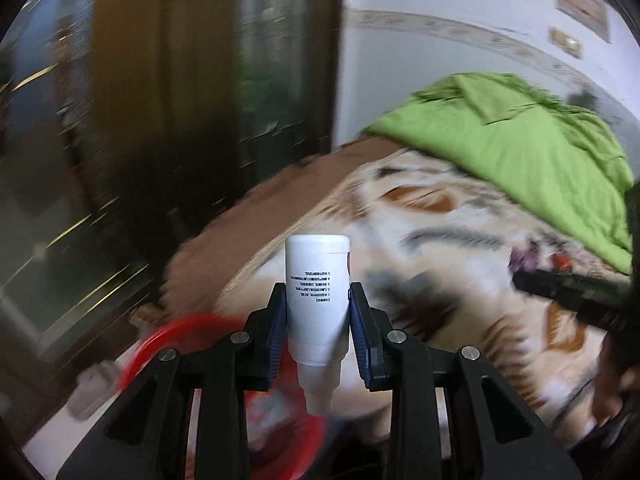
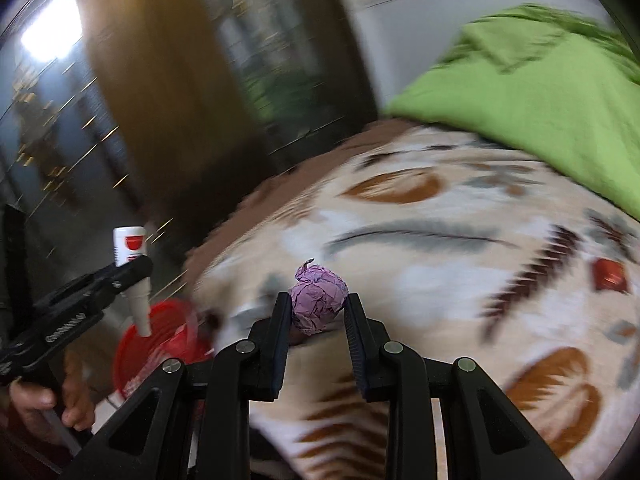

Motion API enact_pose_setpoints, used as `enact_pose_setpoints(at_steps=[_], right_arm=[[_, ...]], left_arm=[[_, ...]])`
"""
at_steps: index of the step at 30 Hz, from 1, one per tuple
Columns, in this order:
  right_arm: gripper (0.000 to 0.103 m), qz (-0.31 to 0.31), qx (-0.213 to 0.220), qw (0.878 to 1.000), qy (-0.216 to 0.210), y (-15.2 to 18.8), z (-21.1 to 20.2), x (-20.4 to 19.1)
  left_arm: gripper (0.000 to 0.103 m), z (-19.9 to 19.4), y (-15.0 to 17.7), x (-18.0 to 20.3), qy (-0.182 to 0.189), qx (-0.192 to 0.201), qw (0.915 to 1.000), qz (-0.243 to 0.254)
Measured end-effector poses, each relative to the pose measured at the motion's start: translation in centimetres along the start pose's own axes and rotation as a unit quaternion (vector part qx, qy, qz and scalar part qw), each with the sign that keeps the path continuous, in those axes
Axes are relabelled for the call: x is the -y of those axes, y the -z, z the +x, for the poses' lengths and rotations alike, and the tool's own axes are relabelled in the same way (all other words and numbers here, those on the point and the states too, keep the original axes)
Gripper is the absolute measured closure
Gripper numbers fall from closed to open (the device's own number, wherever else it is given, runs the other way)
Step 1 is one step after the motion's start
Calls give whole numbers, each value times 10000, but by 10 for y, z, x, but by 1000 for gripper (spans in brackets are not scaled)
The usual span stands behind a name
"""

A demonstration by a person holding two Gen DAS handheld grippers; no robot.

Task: Collect trash
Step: 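Carry the bottle and ball to the red basket and open both tools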

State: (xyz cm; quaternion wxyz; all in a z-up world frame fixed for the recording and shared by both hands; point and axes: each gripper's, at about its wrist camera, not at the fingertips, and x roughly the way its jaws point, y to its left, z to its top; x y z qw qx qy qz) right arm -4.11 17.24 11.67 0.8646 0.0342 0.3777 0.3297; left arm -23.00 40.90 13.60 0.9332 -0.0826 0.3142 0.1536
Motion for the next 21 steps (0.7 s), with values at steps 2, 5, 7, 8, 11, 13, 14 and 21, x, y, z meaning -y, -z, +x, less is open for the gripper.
enact_pose_setpoints(at_steps=[2, 5, 7, 8, 11, 13, 14, 21], right_arm=[[74, -305, -222, 9989, -280, 0, 15, -30], [74, -894, -534, 9927, -615, 2, 36, -75], [74, -1219, -674, 9872, -774, 4, 50, -104], [74, -1299, -741, 9851, -852, 4, 56, -113], [73, -1502, -910, 9793, -1002, 5, 78, -142], [73, -1595, -1028, 9754, -1123, 6, 91, -156], [73, -1635, -1096, 9734, -1169, 8, 98, -164], [58, -1382, -1332, 9728, -1295, 11, 130, -184]], left_arm=[[74, -1, 23, -30, -208, -180, 9995, -180], [74, -1, 44, -60, -320, -345, 9978, -457], [74, 1, 55, -75, -460, -396, 9965, -576], [74, 4, 59, -82, -536, -440, 9955, -638], [74, 9, 66, -102, -555, -540, 9933, -858], [74, 11, 68, -110, -592, -571, 9927, -886], [73, 11, 69, -113, -612, -554, 9922, -930], [46, 8, 72, -128, -567, -506, 9893, -1250]])
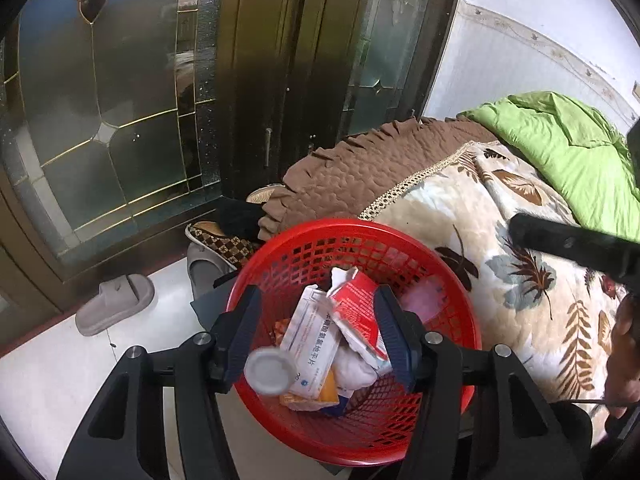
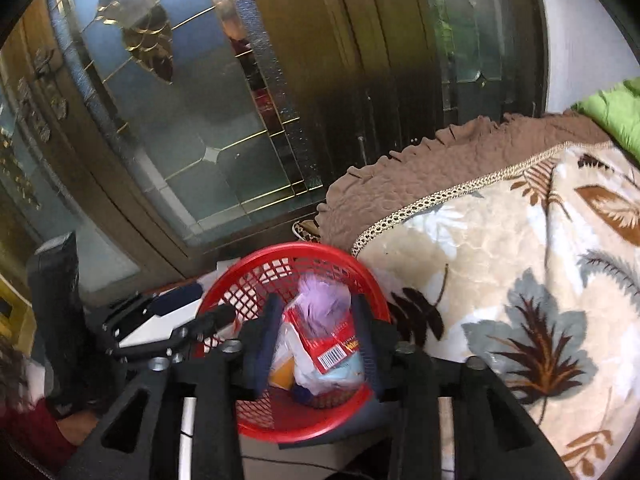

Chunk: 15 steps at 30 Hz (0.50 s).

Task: Collect trash
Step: 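Carry the bottle and ball to the red basket and open both tools, then move both empty tools back over the red snack bag and plastic bag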

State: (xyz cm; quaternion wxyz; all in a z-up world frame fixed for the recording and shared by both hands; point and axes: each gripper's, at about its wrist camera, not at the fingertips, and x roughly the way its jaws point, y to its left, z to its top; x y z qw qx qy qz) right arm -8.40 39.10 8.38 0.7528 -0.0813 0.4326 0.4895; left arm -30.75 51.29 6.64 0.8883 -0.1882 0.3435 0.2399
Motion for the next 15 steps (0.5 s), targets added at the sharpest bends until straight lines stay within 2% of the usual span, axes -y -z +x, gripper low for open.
enact_pose_setpoints(at_steps=[7, 10, 15], right_arm=[[58, 361, 444, 9984, 25, 4, -40, 26], [58, 527, 629, 9965, 155, 14, -65, 43], [58, 906, 1067, 9878, 678, 48, -126, 89]], left_arm=[[46, -3, -2, 29, 244, 18, 9992, 325], [46, -5, -3, 62, 389, 7, 9966, 733], [46, -11, -6, 130, 798, 20, 9869, 1400]])
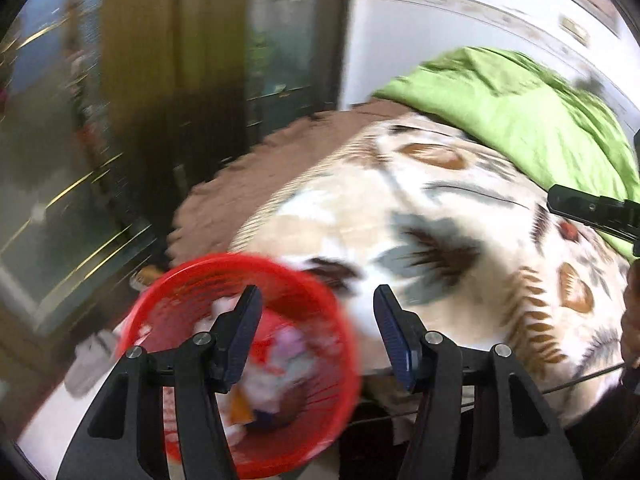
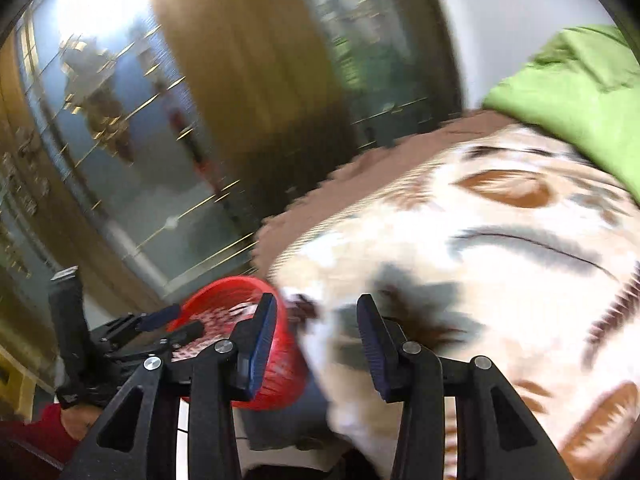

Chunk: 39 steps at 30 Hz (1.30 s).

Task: Collect trash
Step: 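Move both empty tools back over the red snack bag and plastic bag, then grasp the red snack bag with the left tool while the right tool grasps the clear plastic bag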

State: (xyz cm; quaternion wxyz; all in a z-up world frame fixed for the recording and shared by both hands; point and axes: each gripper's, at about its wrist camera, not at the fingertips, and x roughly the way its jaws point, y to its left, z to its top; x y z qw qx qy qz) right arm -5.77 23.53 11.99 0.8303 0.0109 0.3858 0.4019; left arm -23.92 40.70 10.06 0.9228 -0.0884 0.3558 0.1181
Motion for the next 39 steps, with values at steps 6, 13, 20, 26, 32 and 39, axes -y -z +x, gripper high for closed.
enact_pose_setpoints(at_steps=[6, 13, 20, 26, 32, 39], right_arm=[[58, 901, 564, 9920, 683, 17, -74, 93], [49, 2067, 1385, 9406, 2311, 54, -163, 221], [49, 3737, 1712, 8482, 3339, 102, -228, 325], [49, 4517, 2028, 7967, 3465, 127, -259, 345], [49, 4591, 2161, 7909, 3420, 130, -269, 346], [49, 4549, 2129, 7991, 3303, 125, -256, 353]], left_arm=[[46, 19, -32, 104, 662, -84, 9923, 1046], [40, 52, -71, 272, 1633, -173, 9507, 2632], [34, 109, -109, 417, 2325, -401, 9088, 3442], [33, 177, -105, 511, 2373, -766, 8815, 4010], [33, 232, -87, 538, 2401, -1151, 8639, 4276], [54, 264, -73, 524, 2513, -1132, 8912, 3603]])
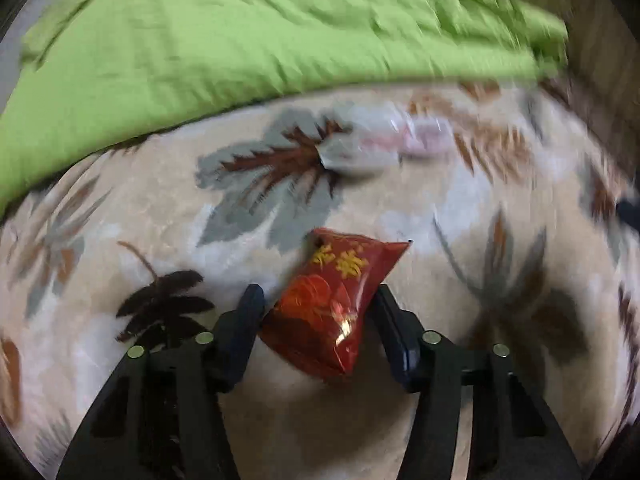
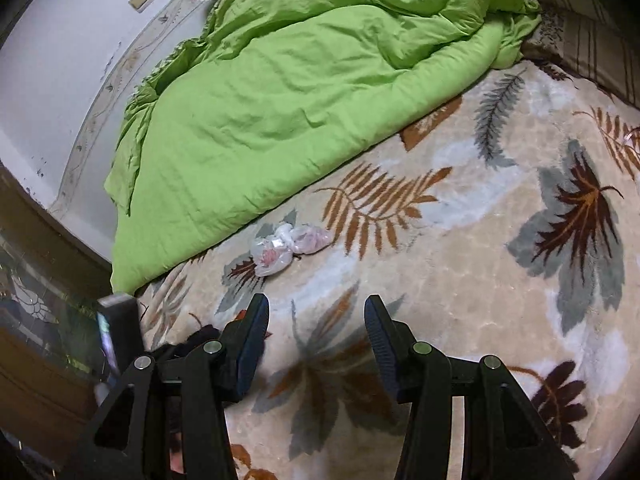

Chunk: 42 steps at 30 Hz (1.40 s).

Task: Collect trash
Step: 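Grasp the red snack bag with the left tool while the right tool grasps the clear plastic bag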

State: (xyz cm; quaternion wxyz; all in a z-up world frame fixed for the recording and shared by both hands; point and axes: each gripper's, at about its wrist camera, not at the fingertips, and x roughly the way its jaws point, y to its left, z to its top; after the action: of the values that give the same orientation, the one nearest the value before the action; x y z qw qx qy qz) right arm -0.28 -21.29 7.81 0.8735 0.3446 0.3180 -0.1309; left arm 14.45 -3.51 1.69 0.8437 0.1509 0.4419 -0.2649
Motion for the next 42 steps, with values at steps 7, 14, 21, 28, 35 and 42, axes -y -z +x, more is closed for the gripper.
enact_pose_setpoints(at_steps=[7, 14, 21, 28, 35, 42], right_arm=[[49, -92, -13, 9999, 115, 2, 5, -2], [49, -158, -167, 9997, 120, -12, 33, 0], [49, -1037, -487, 9934, -95, -73, 99, -39], [49, -600, -1352, 9880, -439, -101, 178, -33], [48, -947, -1699, 9720, -1319, -47, 164, -52], [48, -2467, -1922, 9407, -1318, 18, 147, -103]], left_arm=[[65, -38, 26, 3, -359, 316, 9966, -669], [65, -116, 99, 14, -877, 672, 9850, -1328], [65, -134, 125, -15, -1610, 893, 9734, -1363], [65, -128, 125, -50, -1554, 903, 9706, -1604], [65, -126, 124, -56, -1514, 853, 9703, -1683], [65, -128, 128, -58, -1578, 851, 9678, -1764]])
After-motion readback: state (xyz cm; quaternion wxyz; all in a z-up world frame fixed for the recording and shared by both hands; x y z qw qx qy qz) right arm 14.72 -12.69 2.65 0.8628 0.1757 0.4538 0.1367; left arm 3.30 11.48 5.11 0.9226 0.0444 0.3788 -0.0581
